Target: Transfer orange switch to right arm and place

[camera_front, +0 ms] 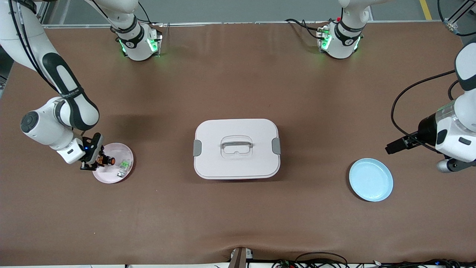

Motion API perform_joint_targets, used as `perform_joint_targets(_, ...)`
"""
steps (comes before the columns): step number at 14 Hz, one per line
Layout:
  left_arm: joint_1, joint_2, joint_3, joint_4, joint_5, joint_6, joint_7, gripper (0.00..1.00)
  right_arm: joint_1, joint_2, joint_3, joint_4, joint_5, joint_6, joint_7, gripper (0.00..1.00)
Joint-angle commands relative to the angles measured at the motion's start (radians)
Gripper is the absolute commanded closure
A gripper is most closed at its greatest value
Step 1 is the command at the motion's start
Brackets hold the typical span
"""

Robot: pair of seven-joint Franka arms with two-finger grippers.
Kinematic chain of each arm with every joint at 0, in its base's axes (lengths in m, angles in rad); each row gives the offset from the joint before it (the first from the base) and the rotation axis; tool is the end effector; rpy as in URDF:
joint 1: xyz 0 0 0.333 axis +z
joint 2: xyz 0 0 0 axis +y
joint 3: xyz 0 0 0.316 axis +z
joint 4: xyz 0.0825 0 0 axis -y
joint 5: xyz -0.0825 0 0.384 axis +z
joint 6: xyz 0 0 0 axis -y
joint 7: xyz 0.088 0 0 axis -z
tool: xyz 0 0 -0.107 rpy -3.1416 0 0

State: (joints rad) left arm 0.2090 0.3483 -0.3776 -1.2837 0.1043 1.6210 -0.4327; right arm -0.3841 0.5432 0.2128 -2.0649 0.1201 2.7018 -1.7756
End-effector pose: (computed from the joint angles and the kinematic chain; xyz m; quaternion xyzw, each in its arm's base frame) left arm 0.6542 -0.0568 0.5651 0.9901 0.1400 0.0026 0.0123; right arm 0.5897 -0.1073 0.1802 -0.7409 -0.6647 -0.0960 0.0048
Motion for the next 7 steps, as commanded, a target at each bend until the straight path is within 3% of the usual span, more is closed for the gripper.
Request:
perform_joint_targets(1, 0.009, -0.054, -0.003, -0.013, 0.029, -0.039, 0.116, 0.00, -0.027, 0.026, 0.020, 0.020, -0.016, 0.003, -0.008, 1.00)
perform_joint_targets(7, 0.061, -0.140, -0.003, -0.016, 0.028, -0.125, 0.265, 0.00, -0.028, 0.049, 0.020, 0.022, -0.008, -0.003, 0.002, 1.00)
